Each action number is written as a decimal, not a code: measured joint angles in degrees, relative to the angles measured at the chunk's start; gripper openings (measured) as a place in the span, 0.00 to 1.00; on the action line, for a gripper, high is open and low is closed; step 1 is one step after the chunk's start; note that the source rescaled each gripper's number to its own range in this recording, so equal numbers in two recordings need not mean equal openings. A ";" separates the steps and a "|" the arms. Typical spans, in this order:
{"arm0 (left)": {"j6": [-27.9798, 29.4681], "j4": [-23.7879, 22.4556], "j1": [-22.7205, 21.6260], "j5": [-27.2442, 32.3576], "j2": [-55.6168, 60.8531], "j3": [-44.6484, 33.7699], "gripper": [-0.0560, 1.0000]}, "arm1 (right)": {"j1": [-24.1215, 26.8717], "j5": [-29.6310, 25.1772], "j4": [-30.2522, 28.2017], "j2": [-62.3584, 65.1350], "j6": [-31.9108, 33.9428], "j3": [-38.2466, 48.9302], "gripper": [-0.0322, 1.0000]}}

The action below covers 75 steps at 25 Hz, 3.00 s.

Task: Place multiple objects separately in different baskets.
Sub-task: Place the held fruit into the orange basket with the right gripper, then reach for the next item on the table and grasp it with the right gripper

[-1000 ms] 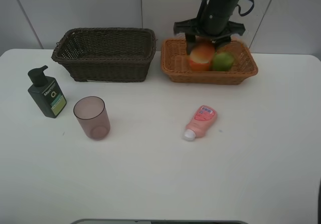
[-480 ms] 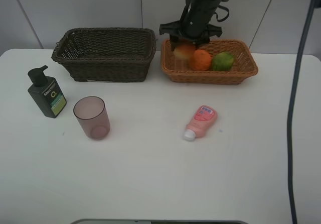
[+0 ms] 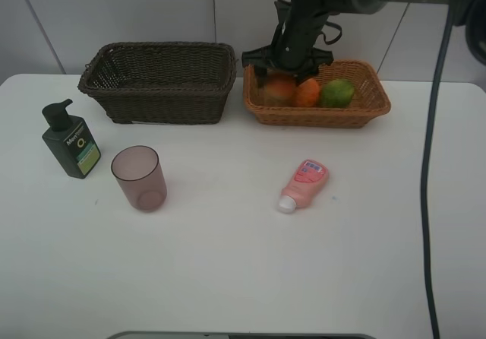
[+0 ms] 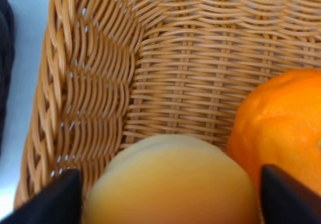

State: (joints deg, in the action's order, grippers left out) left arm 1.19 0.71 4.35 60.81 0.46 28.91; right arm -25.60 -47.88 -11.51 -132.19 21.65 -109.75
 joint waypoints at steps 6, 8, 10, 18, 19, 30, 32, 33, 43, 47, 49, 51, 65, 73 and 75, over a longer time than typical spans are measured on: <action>0.00 0.00 0.00 0.00 0.00 0.00 1.00 | 0.00 -1.50 -0.58 0.00 0.00 0.00 0.87; 0.00 0.00 0.00 0.00 0.00 0.00 1.00 | -0.08 -2.62 -0.53 0.18 0.00 0.00 0.89; 0.00 0.00 0.00 0.00 0.00 0.00 1.00 | -0.25 -3.96 -0.25 0.86 0.00 0.00 0.89; 0.00 0.00 0.00 0.00 0.00 0.00 1.00 | -0.37 -11.98 2.29 6.33 0.00 0.39 0.89; 0.00 0.00 0.00 0.00 0.00 0.00 1.00 | -0.37 -13.05 2.50 7.14 0.00 1.34 0.89; 0.00 0.00 0.00 0.00 0.00 0.00 1.00 | -1.51 -16.55 3.67 16.38 0.17 23.16 0.89; 0.00 0.00 0.00 0.00 0.00 0.00 1.00 | -1.59 -14.75 3.85 18.16 1.42 27.57 0.89; 0.00 0.00 0.00 0.00 0.00 0.00 1.00 | -1.59 -12.82 3.97 19.12 2.95 30.13 0.89; 0.00 0.00 0.00 0.00 0.00 0.00 1.00 | -1.59 0.40 3.85 26.09 25.86 43.38 0.89; 0.00 0.00 0.00 0.00 0.00 0.00 1.00 | -1.59 2.46 1.53 25.84 33.58 43.38 0.89; 0.00 0.00 0.00 0.00 0.00 0.00 1.00 | -1.59 2.64 0.41 24.93 36.13 43.38 0.89; 0.00 0.00 0.00 0.00 0.00 0.00 1.00 | -1.90 2.74 0.11 23.32 37.09 43.38 0.89; 0.00 0.00 0.00 0.00 0.00 0.00 1.00 | -5.52 4.21 2.38 16.14 37.63 42.43 0.88; 0.00 0.00 0.00 0.00 0.00 0.00 1.00 | -5.58 4.52 3.56 14.41 37.63 42.43 0.65; 0.00 0.00 0.00 0.00 0.00 0.00 1.00 | -5.58 4.27 3.56 14.39 37.63 42.43 0.41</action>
State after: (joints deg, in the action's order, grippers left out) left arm 1.19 0.71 4.35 60.81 0.46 28.91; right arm -31.18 -43.61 -7.95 -117.80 59.28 -67.33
